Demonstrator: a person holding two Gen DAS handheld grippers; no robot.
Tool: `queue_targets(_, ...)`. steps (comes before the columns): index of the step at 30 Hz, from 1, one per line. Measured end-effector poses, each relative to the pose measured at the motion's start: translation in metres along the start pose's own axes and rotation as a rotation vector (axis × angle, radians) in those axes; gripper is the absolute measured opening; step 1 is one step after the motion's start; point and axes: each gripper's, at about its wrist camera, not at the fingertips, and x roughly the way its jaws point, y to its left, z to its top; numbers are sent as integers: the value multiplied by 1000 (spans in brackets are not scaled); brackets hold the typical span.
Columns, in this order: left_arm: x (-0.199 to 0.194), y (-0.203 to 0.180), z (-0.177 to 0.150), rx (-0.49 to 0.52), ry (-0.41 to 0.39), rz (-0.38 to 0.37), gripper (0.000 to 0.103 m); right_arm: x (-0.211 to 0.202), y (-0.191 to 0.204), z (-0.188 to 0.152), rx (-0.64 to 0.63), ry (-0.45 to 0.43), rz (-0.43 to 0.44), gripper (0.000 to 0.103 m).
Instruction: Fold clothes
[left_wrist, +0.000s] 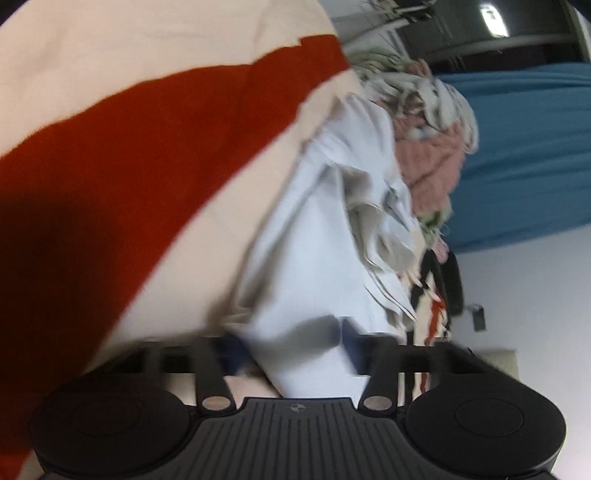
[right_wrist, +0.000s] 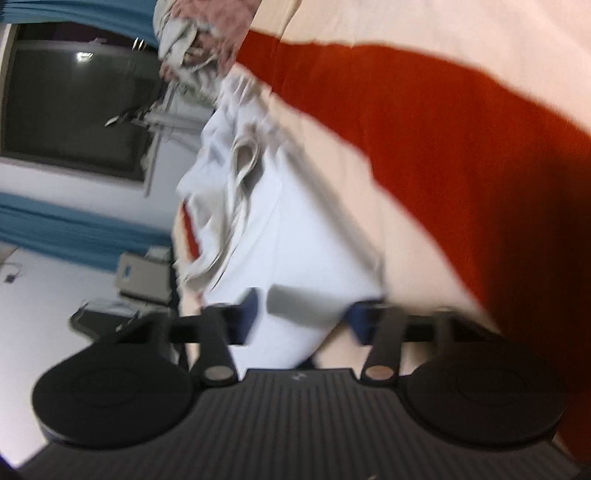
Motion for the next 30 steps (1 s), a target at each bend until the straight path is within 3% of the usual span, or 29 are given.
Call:
queue_targets(1,3,1,2,-6,0,5,17,1,0,0,-6,-13,-13,21)
queue_targets(2,1,0,2,-6,-8,-6,9,1,1,-1,-20,-24,-17,19)
queue_targets(4,-3,-2,2,-5,-24,-31,8,-5,5,-2,-61,-50,-9,11)
queue_targets(12,-72,-34,-15,140,-159,-173,4,-68,46,-21,-291,-179,153,8)
queue_targets(17,-142,-54,-55,253,-223,-207,4,-135,57,-60,-399,-257,230,8)
queue_targets(21,-193,-52,-103,295,-249,-161,4,-185,44,-99,-413,-262,258,8)
queue_targets(24,-212,-46,-129,286,-233,-149,4,-210,34,-119,-439,-262,225,8)
queue_targets(28,-208,-54,-122,280,-231,-135,4,-207,43,-111,-435,-259,221,8)
queue_targets(30,-196,-69,-99,265,-233,-120,4,-191,63,-93,-432,-247,222,8)
